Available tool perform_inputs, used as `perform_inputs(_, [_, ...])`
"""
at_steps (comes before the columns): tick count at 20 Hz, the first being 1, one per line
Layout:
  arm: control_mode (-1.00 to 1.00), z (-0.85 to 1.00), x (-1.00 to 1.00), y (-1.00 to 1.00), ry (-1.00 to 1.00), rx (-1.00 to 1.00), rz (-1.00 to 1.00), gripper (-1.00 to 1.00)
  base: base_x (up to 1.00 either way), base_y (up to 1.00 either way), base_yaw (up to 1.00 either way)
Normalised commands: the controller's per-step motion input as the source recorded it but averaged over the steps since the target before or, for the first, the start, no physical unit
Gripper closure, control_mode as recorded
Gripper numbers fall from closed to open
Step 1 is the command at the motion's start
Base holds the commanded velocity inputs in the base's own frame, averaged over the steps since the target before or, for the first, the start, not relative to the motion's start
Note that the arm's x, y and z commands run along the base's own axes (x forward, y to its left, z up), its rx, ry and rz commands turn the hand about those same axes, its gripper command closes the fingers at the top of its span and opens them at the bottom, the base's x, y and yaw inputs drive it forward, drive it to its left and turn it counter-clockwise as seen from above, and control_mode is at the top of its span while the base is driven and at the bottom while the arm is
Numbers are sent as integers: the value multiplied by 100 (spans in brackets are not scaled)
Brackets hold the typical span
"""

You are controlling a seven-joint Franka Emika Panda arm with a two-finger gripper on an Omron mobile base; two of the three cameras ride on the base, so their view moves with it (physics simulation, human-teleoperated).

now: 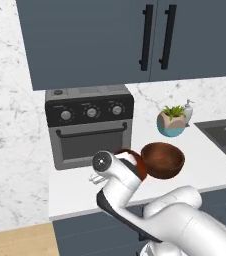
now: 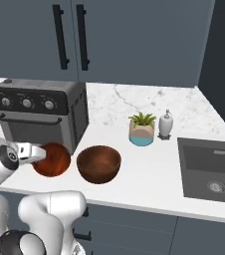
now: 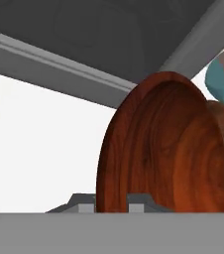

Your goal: Pick up the bowls on the counter and stack them on top of one another in the open cabinet. Place the smaller bowl on top of the larger bowl.

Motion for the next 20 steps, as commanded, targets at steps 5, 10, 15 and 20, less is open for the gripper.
perform_inputs(5, [-100, 90, -17, -34, -19, 0, -18, 100, 0, 0, 0])
perform_inputs(10, [-100, 100, 0, -14, -1, 0, -18, 100, 0, 0, 0])
perform_inputs(15, [-100, 40, -1, -86, 23, 4, -10, 100, 0, 0, 0])
perform_inputs(20, [-100, 3, 23, -74, 31, 3, -2, 100, 0, 0, 0])
